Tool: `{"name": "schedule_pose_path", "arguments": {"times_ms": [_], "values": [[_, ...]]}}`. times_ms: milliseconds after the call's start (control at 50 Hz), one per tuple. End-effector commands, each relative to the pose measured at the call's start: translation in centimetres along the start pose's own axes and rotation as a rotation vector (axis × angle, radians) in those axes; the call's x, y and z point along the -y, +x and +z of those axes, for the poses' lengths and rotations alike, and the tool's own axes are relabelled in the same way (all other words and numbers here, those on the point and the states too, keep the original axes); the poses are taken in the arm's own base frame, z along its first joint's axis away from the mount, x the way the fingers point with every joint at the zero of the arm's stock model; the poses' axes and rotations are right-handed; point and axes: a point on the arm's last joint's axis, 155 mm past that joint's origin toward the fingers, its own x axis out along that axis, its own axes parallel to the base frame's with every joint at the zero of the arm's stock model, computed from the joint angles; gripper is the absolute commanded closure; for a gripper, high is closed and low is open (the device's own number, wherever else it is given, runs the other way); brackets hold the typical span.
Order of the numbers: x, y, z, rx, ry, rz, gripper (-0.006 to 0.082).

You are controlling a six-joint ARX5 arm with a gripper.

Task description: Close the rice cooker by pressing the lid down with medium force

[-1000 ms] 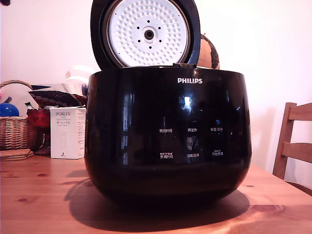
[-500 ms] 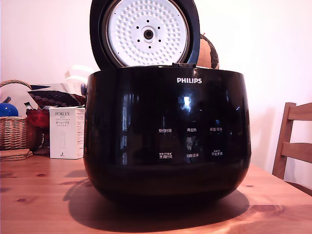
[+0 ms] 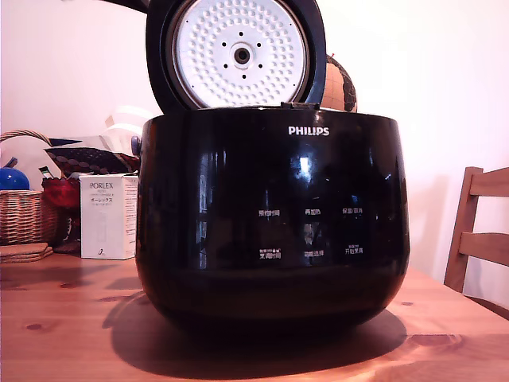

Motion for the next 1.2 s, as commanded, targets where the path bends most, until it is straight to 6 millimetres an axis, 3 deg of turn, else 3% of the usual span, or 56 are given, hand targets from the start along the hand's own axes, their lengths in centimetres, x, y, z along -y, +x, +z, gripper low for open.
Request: {"name": "schedule_pose_path", "arguments": {"times_ms": [0,200,360,500,620,920,1180], "values": [[0.8,0.5,0.7,0.010,-0.030,-0.053,0.0787],[4.4,1.8,0.6,-0.032,-0.115,-0.253,0.0787],[6.8,2.4,-0.4,-0.070,-0.117,-0.316,0.0787],[8.1,3.0,-1.1,-0.090,-0.108,-0.340,0.0787],[8.1,3.5,-1.9,-0.114,-0.120,-0.338,0.0787],[8.0,3.6,-5.1,-0.239,-0.161,-0.335,0.0787],[12.6,3.0,-9.3,-0.390,-0.117,-0.426,0.0787]]}}
